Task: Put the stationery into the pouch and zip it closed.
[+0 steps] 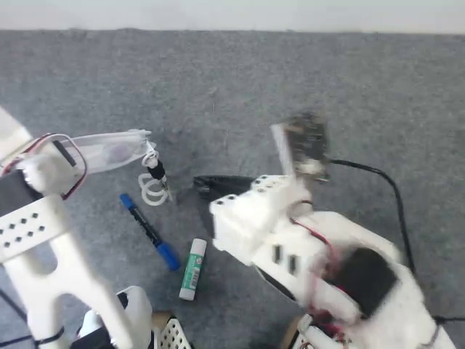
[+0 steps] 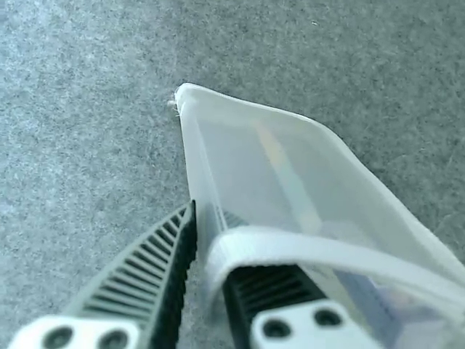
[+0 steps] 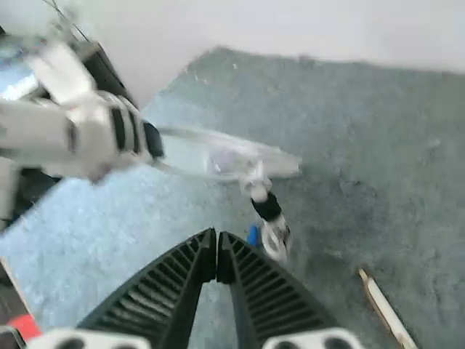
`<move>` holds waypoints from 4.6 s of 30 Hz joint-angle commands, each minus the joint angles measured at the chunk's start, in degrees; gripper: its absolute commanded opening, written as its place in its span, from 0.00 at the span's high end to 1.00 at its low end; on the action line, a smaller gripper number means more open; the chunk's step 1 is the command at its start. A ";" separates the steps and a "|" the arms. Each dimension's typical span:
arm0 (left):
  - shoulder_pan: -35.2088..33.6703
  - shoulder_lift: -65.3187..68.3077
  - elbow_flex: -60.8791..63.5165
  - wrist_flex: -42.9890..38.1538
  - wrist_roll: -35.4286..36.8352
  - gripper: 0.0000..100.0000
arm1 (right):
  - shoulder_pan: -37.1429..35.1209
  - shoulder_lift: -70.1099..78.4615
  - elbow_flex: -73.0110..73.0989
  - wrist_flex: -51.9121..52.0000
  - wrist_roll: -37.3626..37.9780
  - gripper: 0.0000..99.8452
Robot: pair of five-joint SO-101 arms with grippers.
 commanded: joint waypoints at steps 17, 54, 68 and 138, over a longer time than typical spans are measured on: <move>-1.93 -3.25 -1.19 -0.35 -0.70 0.99 | -1.80 21.23 12.75 -7.25 -7.91 0.85; -3.78 -3.16 -0.13 -1.85 -0.62 0.99 | -8.22 57.01 8.00 -13.67 -15.56 0.85; -3.78 -3.16 -0.13 -1.85 -0.62 0.99 | -8.04 65.19 -2.02 -2.24 -15.56 0.93; -3.43 -3.16 -0.22 -1.49 -0.70 0.99 | -8.04 -0.66 17.23 4.00 -15.30 0.99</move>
